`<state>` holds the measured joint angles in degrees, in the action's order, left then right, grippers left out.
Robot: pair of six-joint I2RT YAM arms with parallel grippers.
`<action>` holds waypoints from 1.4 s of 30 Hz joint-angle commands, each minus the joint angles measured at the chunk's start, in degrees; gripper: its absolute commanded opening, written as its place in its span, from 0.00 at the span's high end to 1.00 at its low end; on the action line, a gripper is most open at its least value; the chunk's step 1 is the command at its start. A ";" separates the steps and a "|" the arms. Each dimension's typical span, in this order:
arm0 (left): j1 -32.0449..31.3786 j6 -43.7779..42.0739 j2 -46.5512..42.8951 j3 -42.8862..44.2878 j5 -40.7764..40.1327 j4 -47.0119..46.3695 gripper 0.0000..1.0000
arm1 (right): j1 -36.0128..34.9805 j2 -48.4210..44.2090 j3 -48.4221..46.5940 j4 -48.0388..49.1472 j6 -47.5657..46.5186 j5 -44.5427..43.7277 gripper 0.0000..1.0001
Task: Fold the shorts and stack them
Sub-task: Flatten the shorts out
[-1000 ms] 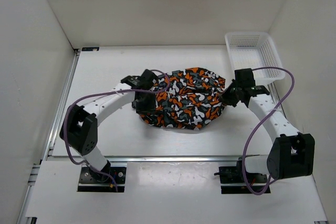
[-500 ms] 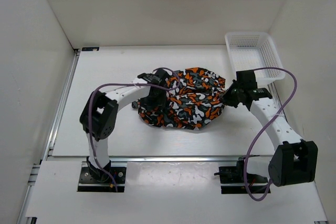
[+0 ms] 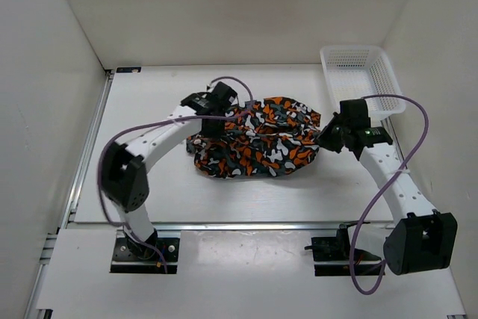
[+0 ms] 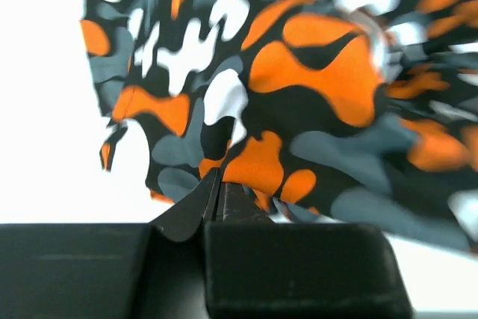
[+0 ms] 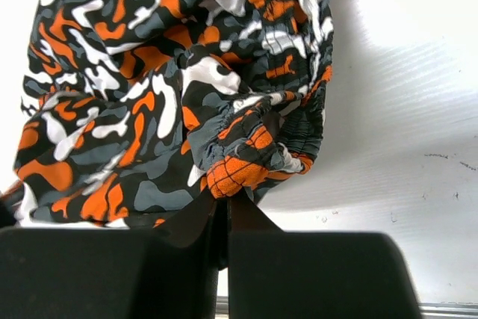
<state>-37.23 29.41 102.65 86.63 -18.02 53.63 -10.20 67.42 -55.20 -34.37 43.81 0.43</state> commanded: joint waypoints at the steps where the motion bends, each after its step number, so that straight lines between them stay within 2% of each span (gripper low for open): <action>1: 0.06 1.96 -12.46 3.72 -0.63 4.29 0.90 | -0.09 -3.07 -4.30 -1.31 -2.32 0.45 1.00; 5: 0.06 6.62 -22.12 -3.02 3.68 6.93 0.90 | -0.09 -8.52 -1.51 -2.62 -3.47 0.45 1.00; 8: -0.47 12.15 -31.00 -14.35 9.38 6.93 0.88 | -0.09 -15.10 4.72 -3.68 -4.17 -0.25 1.00; 10: -0.99 16.53 -36.61 -23.81 14.73 4.66 0.54 | -0.09 -21.06 9.03 -4.39 -4.17 -0.95 0.97; 11: -1.00 17.86 -38.12 -26.83 16.51 4.04 0.30 | -0.09 -23.19 11.32 -5.35 -3.65 -0.95 0.90; 12: -1.00 19.27 -39.36 -29.47 17.74 3.42 0.15 | -0.09 -27.12 15.78 -6.75 -3.12 -1.91 0.63; 13: -1.00 22.07 -41.28 -33.59 18.71 2.54 0.00 | -0.09 -28.90 17.83 -7.28 -1.99 -2.62 0.48; 14: -1.00 23.23 -41.91 -35.11 19.25 2.54 0.00 | -0.09 -30.31 19.67 -7.90 -1.19 -2.62 0.38; 15: -1.00 24.37 -41.92 -36.26 19.25 1.93 0.00 | -0.09 -32.33 22.13 -8.60 -0.40 -2.62 0.23; 17: -1.00 27.45 -41.92 -37.67 17.85 1.92 0.00 | -0.09 -32.88 23.64 -9.75 2.40 -2.62 0.17; 20: -1.00 30.00 -38.15 -38.82 17.85 1.13 0.00 | -0.09 -30.25 24.44 -11.77 5.66 -3.24 0.14; 21: -1.00 30.01 -37.01 -39.43 17.85 0.00 0.00 | -0.09 -27.80 24.96 -12.29 6.19 -3.24 0.09; 26: -1.00 32.02 -28.49 -42.76 18.46 -4.31 0.00 | -0.09 -23.30 25.49 -14.05 8.82 -5.34 0.06; 30: -1.00 32.73 -23.12 -44.53 17.68 -9.93 0.00 | -0.09 -25.49 26.11 -14.59 10.59 -5.88 0.05; 32: -0.39 33.35 -19.61 -44.01 17.15 -12.05 0.01 | -0.09 -26.72 27.42 -13.01 11.38 -5.88 0.08; 34: -0.38 32.82 -16.97 -42.86 16.53 -12.75 0.06 | -0.09 -26.72 27.95 -10.55 11.91 -5.88 0.13; 36: 0.14 31.42 -12.93 -40.32 15.48 -12.76 0.28 | -0.09 -26.11 28.48 -7.83 11.39 -5.88 0.18; 38: 0.67 29.75 -10.73 -37.87 14.77 -12.76 0.52 | -0.09 -24.09 28.48 -4.50 11.38 -6.49 0.40; 39: 1.28 29.22 -9.33 -37.15 14.77 -12.76 0.80 | -0.09 -22.70 28.48 -3.43 10.86 -6.49 0.47; 40: 1.29 28.61 -8.79 -36.45 14.77 -12.76 0.90 | -0.09 -21.81 27.96 -2.55 10.86 -5.97 0.72; 42: 2.77 26.94 -8.78 -34.44 14.77 -12.76 0.90 | -0.09 -19.36 26.73 -0.35 10.16 -5.96 0.91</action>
<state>-36.12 58.74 92.33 50.76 0.25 46.30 -10.35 45.82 -27.09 -40.29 54.46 -4.78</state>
